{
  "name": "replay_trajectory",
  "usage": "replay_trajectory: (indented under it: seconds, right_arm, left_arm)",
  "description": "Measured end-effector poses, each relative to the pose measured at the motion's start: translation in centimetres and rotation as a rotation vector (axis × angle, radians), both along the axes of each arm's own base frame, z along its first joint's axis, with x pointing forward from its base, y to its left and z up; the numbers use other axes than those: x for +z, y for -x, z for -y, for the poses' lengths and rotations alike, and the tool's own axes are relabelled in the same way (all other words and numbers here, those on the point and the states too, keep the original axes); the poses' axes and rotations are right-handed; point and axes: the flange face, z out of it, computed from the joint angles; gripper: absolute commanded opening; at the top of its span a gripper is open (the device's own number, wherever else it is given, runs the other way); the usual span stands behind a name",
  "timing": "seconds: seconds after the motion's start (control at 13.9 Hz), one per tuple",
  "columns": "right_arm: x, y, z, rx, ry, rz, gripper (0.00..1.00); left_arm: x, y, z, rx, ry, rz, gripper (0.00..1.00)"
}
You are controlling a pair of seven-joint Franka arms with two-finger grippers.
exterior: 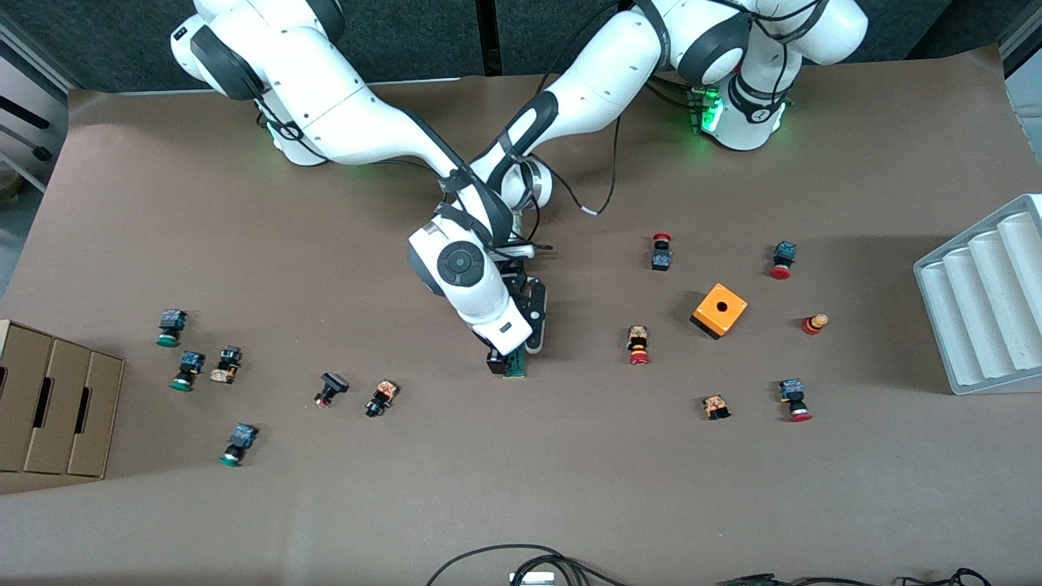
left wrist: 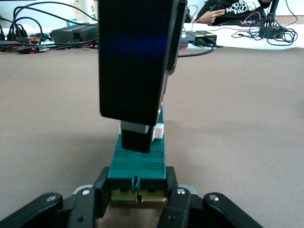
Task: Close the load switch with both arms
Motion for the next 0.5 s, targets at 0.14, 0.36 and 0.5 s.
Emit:
replay_trajectory:
  seconds: [0.14,0.36,0.5]
  right_arm:
    - [0.00,0.01,-0.02,0.006,0.002,0.002,0.97]
    - [0.01,0.06,-0.08,0.012,0.002,0.003,0.96]
    - [0.03,0.05,-0.09,0.012,0.002,0.004,0.89]
  left_arm:
    - [0.00,0.00,0.00,0.000,0.000,0.000,0.37]
    - [0.00,0.00,0.00,0.000,0.000,0.000,0.37]
    - [0.00,0.00,0.00,0.000,0.000,0.000,0.37]
